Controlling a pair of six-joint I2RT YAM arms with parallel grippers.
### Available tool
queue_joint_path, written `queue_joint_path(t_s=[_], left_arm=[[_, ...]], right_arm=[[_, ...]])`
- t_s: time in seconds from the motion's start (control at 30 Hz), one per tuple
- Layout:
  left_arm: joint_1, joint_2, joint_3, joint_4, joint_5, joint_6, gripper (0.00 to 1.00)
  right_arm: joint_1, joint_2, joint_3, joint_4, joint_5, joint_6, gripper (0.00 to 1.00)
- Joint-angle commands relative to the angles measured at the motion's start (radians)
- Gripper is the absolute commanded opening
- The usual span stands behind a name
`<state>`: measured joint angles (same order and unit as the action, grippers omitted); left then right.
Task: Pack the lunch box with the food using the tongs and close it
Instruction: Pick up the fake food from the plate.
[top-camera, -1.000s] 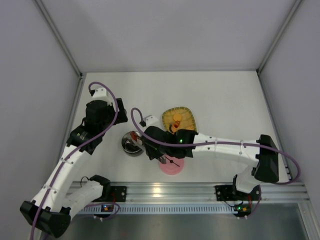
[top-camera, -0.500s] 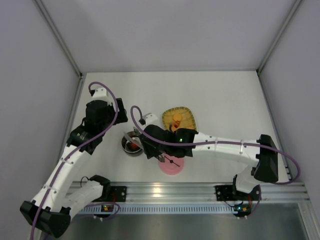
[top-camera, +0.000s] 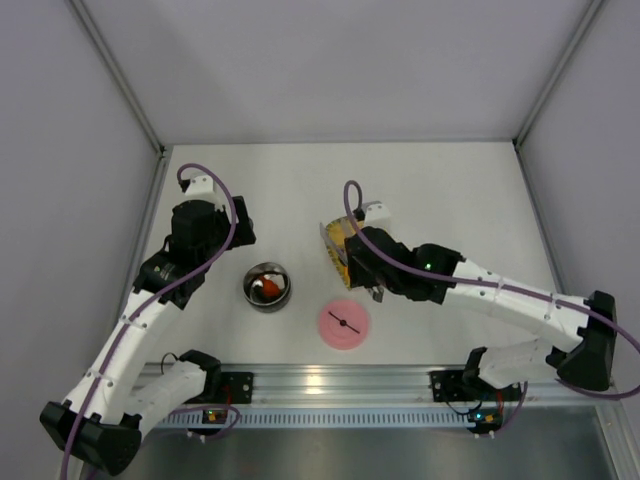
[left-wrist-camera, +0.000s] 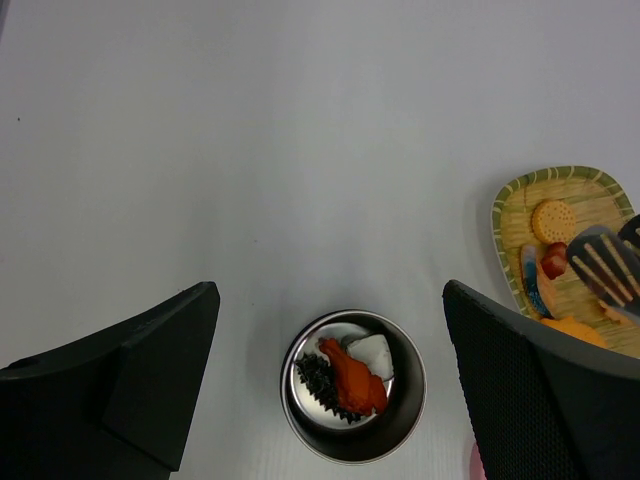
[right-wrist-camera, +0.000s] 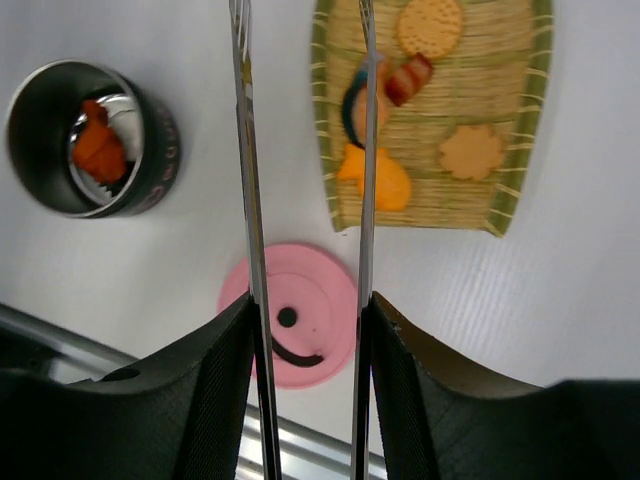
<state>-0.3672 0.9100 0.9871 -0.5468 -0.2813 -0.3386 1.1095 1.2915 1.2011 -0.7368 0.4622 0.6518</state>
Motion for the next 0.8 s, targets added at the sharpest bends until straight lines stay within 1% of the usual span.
queue_joint_path(t_s=[0.0,0.1,0.3,0.6,0.77], left_arm=[[0.005,-0.003,0.001,0.015,0.005,-0.007,0.98],[0.007,-0.003,0.001,0.015,0.005,-0.007,0.99],[0.007,-0.002,0.001,0.013,0.001,-0.005,0.98],[0.005,-0.003,0.001,0.013,0.001,-0.004,0.99],[0.007,-0.002,-0.001,0.011,-0.001,-0.004,0.99]], right_arm=[[-0.089,-0.046,-0.05,-0.021,0.036,0.006,0.45],[-0.151,-0.037,-0.072,0.01,0.021,-0.017,0.45],[-0.206,0.064,-0.046,0.042,0.027,-0.04,0.45],[-0.224,0.155,-0.021,0.102,-0.02,-0.061,0.45],[-0.227,0.189,0.002,0.108,-0.02,-0.067,0.45]])
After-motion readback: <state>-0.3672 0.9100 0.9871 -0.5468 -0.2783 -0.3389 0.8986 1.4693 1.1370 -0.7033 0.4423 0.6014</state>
